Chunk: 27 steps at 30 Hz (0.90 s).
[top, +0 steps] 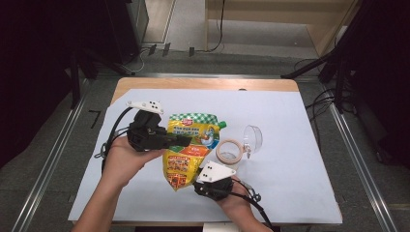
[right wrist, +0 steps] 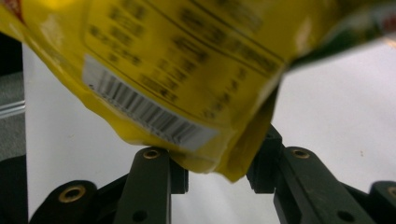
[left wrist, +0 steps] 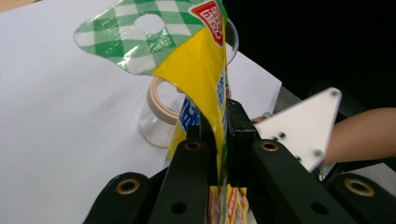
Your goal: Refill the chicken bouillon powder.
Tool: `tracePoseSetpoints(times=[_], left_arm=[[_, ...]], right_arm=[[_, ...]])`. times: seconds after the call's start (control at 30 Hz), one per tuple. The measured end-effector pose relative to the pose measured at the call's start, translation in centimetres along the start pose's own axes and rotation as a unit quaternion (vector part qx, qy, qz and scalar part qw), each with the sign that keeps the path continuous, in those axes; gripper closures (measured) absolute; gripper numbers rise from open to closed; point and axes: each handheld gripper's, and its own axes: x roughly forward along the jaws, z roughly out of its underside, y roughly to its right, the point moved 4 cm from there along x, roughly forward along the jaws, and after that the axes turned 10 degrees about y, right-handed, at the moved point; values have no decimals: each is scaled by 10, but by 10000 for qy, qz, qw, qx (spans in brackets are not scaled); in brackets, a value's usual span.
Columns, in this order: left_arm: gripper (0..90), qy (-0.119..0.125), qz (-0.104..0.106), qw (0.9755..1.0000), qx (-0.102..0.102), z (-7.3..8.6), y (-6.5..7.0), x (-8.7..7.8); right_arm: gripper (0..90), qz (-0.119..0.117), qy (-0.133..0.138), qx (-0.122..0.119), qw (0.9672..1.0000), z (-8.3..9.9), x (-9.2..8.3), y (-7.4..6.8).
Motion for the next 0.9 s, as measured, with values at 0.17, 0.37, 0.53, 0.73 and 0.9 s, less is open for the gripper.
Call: tracePoseSetpoints(times=[0.17,0.37,0.53,0.73,0.9], left_arm=[[858,-68,-167,9998,48,2,2,12],[829,-186,-226,9996,29,6,2,26],[794,-279,-313,9991,86,9,4,36],[784,-436,-311,9986,38,12,3,43],[746,-525,-379,9979,54,14,3,48]], right_arm=[[673,-186,-66,-47,9998,-2,1,-9],[669,-443,-170,109,9988,-4,2,-16],[661,-635,-136,356,9973,-8,1,-20],[648,-845,-212,471,9951,-10,2,-25],[645,-968,-222,622,9931,-11,2,-27]])
